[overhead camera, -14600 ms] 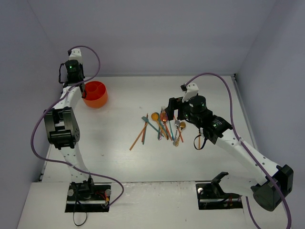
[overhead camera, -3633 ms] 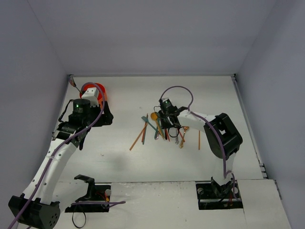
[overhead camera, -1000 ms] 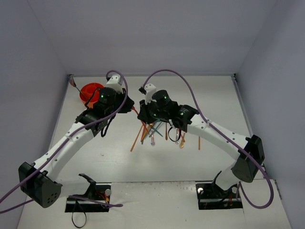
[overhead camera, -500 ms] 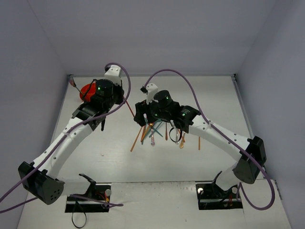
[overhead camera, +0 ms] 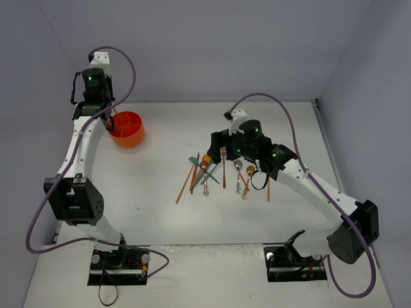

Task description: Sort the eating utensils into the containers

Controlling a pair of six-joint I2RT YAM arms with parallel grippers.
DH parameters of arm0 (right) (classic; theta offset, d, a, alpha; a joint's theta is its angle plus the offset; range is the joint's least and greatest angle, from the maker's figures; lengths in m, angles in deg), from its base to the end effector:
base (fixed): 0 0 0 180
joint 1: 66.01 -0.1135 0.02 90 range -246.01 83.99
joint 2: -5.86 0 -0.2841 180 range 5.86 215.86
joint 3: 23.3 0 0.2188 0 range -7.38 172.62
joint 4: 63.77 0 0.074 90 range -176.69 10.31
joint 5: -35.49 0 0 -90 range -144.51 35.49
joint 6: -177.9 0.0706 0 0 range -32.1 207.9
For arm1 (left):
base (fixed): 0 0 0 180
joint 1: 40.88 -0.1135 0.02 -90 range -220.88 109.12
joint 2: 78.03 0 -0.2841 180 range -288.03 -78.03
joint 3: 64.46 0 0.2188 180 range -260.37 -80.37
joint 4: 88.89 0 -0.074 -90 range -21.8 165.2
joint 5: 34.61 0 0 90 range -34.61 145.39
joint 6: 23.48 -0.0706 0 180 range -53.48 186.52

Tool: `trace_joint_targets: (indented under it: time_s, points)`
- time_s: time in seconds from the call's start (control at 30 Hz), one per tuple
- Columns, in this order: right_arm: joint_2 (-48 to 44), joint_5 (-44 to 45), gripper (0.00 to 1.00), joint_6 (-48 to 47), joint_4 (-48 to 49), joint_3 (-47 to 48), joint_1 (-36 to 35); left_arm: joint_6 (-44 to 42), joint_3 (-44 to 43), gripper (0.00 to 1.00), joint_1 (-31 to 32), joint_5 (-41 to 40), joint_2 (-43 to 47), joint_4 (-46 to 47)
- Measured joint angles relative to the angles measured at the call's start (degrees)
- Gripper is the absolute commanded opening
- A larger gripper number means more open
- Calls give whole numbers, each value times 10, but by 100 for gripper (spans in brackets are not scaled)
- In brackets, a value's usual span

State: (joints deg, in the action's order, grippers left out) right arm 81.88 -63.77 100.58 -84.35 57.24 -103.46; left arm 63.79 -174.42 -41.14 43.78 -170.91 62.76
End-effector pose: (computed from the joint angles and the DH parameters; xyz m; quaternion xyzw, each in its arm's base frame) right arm 0.2373 0.1960 0.3667 -0.2182 0.7674 0.3124 0.5157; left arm 0.3838 0.0159 0.4335 -0.0476 0.7704 0.0946 0.6288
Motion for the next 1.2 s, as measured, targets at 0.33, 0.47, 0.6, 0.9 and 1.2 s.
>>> trace_joint_targets:
  time_s: [0.33, 0.47, 0.6, 0.9, 1.2]
  points:
    - [-6, -2, 90, -13, -6, -17, 22, -50, -112, 0, -54, -22, -163, 29]
    - [-6, -3, 91, -14, -8, -25, 34, -57, -114, 0, -65, -27, -204, 36]
    - [-6, -6, 91, -14, -11, -29, 44, -57, -114, 0, -67, -31, -232, 38]
    - [-1, -7, 90, -14, -11, -29, 48, -47, -101, 28, -67, -33, -248, 45]
    - [31, 19, 80, 6, -11, -28, 48, -31, -80, 59, -67, -35, -233, 47]
